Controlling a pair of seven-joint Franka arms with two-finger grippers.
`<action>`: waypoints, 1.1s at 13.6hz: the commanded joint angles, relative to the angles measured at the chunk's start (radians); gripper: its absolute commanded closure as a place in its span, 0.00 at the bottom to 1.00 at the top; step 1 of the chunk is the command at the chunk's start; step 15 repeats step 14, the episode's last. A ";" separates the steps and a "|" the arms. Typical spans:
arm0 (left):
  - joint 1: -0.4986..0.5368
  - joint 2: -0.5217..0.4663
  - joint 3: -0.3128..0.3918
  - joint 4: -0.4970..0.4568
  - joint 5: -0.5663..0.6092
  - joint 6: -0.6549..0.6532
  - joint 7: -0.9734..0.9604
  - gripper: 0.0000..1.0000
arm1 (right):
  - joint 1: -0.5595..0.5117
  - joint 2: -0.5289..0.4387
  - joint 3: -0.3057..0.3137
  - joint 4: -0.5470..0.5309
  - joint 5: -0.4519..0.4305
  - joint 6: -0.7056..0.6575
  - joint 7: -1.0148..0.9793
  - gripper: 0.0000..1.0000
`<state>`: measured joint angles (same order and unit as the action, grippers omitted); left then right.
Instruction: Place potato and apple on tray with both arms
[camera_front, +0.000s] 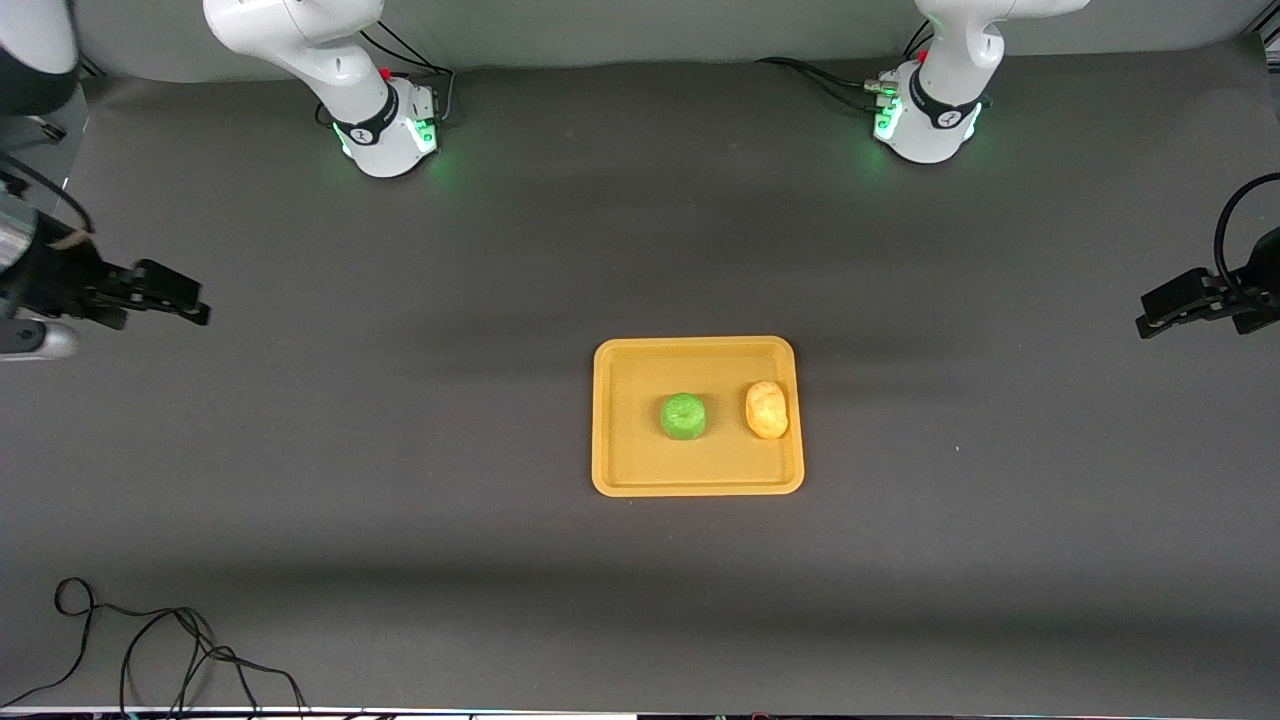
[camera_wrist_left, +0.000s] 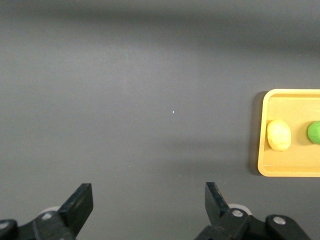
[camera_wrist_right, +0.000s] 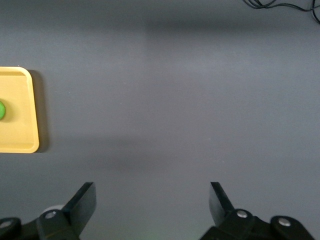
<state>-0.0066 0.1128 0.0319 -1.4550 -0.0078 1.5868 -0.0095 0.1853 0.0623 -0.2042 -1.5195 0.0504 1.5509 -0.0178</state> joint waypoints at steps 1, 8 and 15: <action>-0.003 -0.005 0.000 0.013 0.003 0.004 0.013 0.00 | -0.159 -0.048 0.133 -0.056 -0.035 0.029 -0.036 0.00; -0.007 -0.005 -0.001 0.022 0.006 0.001 0.013 0.00 | -0.250 -0.032 0.210 -0.031 -0.084 0.029 -0.036 0.00; -0.009 -0.002 -0.003 0.021 0.006 -0.011 0.013 0.00 | -0.253 -0.030 0.210 -0.033 -0.078 0.017 -0.025 0.00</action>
